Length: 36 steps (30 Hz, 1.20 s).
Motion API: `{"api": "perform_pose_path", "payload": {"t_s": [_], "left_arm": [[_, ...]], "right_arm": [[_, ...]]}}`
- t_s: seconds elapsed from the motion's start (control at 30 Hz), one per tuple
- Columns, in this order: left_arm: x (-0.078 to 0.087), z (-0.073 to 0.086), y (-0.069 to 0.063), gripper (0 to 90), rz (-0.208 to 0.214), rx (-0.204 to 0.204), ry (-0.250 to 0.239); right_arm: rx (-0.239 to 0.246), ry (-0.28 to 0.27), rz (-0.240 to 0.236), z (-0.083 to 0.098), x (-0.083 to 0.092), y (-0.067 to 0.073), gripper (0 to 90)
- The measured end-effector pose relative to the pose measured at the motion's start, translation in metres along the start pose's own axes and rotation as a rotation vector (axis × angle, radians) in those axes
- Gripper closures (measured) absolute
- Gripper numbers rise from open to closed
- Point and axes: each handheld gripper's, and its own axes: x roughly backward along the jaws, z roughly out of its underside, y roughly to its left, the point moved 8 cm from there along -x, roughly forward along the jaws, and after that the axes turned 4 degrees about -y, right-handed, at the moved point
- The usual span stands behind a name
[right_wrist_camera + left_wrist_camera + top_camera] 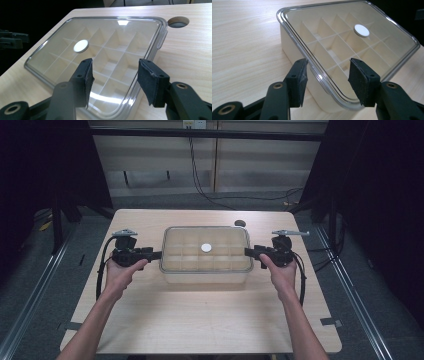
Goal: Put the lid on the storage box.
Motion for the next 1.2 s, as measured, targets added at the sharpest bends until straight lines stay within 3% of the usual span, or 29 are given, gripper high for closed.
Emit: {"api": "perform_pose_path", "payload": {"t_s": [0.27,0.47,0.83,1.13,1.2], "left_arm": [[0.02,0.007,-0.009,48.7,-0.002,-0.03,-0.024],[0.035,0.017,-0.017,48.2,-0.001,-0.057,-0.021],[0.054,0.038,-0.026,44.7,0.013,0.001,-0.037],[0.068,0.07,-0.038,44.7,0.009,-0.066,0.003],[0.071,0.079,-0.039,44.7,-0.003,-0.065,0.008]], "right_arm": [[0.02,-0.02,-0.018,0.006,0.017,0.012,46.0],[0.006,-0.032,-0.033,0.015,0.032,0.018,45.8],[0.016,-0.035,-0.044,0.042,0.057,0.03,44.8],[0.006,-0.037,-0.034,0.068,0.076,0.037,47.7],[0.001,-0.04,-0.035,0.073,0.08,0.038,47.4]]}}
